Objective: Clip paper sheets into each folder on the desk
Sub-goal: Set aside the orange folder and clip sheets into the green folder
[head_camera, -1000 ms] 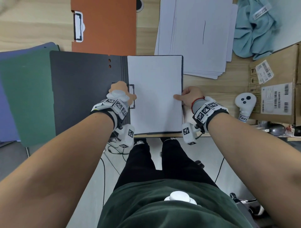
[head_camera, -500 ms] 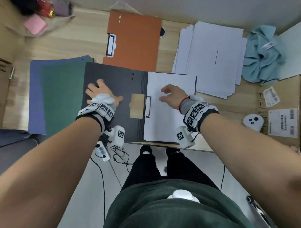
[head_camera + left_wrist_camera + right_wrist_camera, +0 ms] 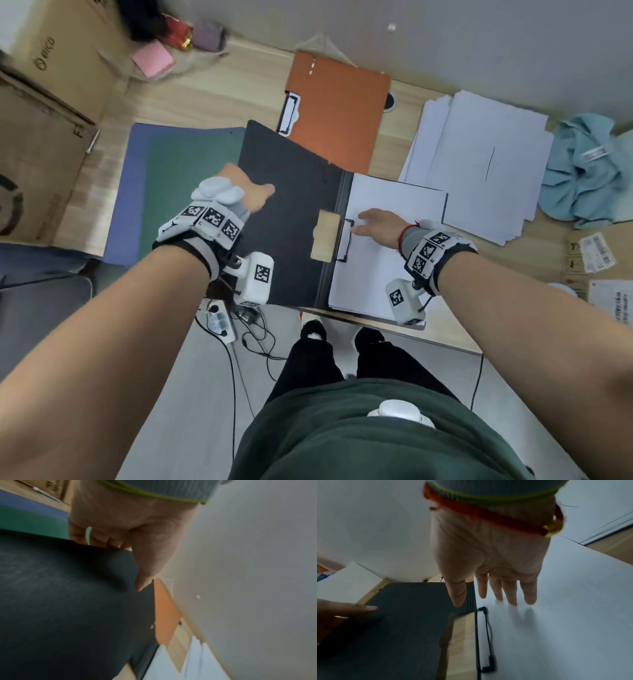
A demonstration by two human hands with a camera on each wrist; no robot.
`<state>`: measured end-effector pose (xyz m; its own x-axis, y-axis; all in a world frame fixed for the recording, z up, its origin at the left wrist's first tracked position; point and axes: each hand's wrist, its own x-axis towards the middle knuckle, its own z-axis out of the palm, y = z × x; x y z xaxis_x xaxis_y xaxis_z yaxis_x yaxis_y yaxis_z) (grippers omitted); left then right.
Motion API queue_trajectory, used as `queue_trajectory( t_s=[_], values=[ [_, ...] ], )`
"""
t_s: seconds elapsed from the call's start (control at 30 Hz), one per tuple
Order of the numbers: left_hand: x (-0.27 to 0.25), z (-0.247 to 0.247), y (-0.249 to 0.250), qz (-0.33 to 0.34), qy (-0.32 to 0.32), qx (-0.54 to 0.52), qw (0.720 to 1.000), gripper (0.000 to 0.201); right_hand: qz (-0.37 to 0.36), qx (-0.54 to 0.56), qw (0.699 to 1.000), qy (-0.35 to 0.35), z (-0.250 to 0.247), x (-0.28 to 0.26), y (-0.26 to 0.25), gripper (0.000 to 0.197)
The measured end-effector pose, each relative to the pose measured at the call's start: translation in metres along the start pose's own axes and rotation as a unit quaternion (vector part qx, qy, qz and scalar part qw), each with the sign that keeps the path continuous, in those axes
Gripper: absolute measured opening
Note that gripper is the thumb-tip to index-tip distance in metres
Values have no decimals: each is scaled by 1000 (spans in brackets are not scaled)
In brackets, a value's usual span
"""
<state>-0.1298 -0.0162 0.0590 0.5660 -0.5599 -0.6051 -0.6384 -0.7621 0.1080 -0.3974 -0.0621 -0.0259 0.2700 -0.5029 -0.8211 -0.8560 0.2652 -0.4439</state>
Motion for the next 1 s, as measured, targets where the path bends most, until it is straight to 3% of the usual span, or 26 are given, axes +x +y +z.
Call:
queue_trajectory(
  t_s=[0.1,0.17,0.3,0.4,0.47,0.6,0.7,0.8,0.9,1.0],
  values=[
    [-13,-13,24,83,-23,34,996,58,0,105,994,-30,-12,-13,-11,47],
    [-29,-18,43,140,-16,34,989,44,-28,160,986,-39,-24,-25,-21,47],
    [-73,-5,93,242,-109,-90,960,35,-65,275,959,-28,-57,-54,-26,68],
    [-85,19,116,294,-148,-94,940,37,-75,337,938,-5,-78,-64,-14,86],
    [-81,41,122,288,-161,-75,941,31,-63,362,930,16,-88,-68,4,88],
    [-64,90,125,179,-186,-27,966,19,-2,348,935,72,-95,-66,57,48],
    [-58,113,114,98,-177,-12,979,36,57,317,941,100,-85,-59,83,26],
    [-56,136,109,69,-183,46,980,64,95,266,955,95,-72,-46,109,32],
    [-56,148,108,60,-180,56,980,58,95,230,963,105,-62,-36,119,28],
    [-58,153,111,50,-183,38,981,47,99,231,963,94,-59,-22,124,40]
  ],
)
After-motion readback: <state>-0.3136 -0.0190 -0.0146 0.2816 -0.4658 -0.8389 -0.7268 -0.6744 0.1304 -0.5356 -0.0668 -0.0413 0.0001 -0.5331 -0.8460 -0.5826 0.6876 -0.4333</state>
